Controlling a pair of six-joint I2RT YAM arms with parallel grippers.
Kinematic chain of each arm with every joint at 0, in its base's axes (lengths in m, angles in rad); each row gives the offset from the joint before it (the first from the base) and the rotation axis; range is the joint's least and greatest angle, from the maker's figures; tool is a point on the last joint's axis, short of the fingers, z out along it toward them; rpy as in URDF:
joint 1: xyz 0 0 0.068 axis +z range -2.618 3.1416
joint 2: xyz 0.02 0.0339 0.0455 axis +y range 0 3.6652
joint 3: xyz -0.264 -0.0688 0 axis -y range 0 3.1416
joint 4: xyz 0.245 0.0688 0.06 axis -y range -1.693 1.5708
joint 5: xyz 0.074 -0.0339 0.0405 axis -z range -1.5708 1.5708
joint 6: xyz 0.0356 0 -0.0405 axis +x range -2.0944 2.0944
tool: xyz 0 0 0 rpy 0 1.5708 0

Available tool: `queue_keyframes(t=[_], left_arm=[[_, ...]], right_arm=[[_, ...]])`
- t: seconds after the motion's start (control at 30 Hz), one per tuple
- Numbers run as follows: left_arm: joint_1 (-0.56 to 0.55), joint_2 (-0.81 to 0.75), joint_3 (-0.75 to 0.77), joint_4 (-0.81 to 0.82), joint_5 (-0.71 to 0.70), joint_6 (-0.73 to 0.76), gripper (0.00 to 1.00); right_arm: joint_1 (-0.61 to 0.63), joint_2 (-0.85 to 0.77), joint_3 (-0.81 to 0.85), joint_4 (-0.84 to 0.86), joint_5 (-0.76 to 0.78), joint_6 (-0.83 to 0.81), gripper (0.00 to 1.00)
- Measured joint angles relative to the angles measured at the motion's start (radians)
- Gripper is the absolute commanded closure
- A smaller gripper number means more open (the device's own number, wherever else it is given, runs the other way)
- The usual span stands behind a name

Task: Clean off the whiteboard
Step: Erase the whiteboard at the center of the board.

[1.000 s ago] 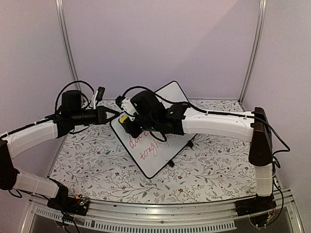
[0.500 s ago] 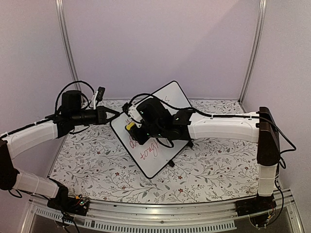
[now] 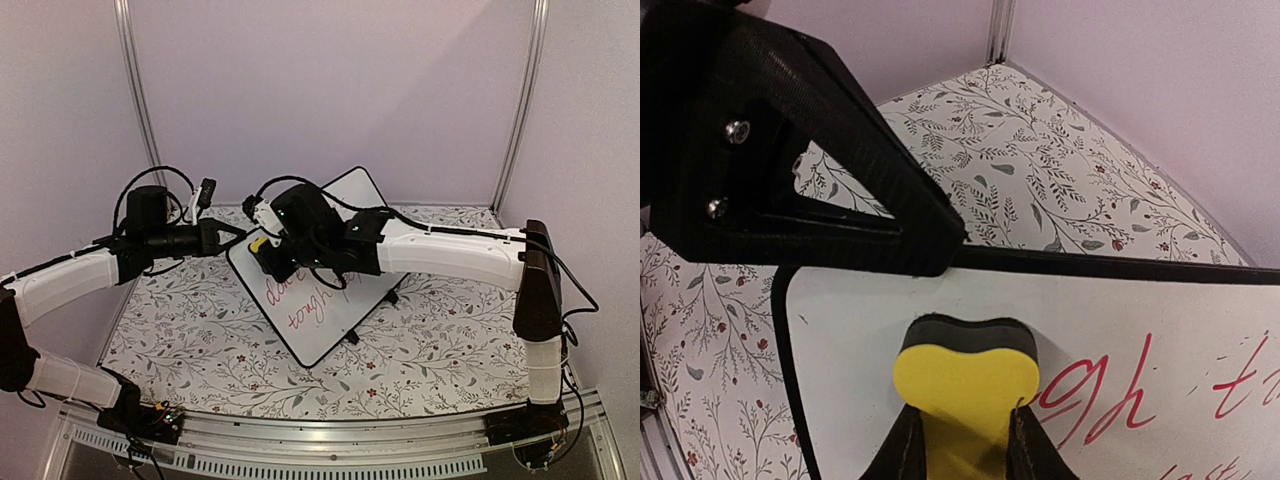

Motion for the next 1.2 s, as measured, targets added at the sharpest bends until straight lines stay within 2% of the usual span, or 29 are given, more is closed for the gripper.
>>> queue_keyframes(t=[0.33,0.83,1.03,1.2], left_arm=[[0.000,0.000,0.000,0.000,0.000,0.000,1.00],[0.000,0.000,-0.002,-0.002,-0.002,0.000,1.00],[0.000,0.000,-0.002,0.000,0.000,0.000,1.00],[0.000,0.000,-0.002,0.003,0.000,0.000,1.00]], right_arm=[[-0.004,0.007,0.009,-0.001,-0.003,-0.005,0.77],[-0.004,-0.089,-0.217,0.068,-0.003,0.025,0.77],[-0.004,-0.087,-0.202,0.055,-0.003,0.028,0.77],[-0.006,-0.052,-0.108,-0.005,0.003,0.012,0.77]])
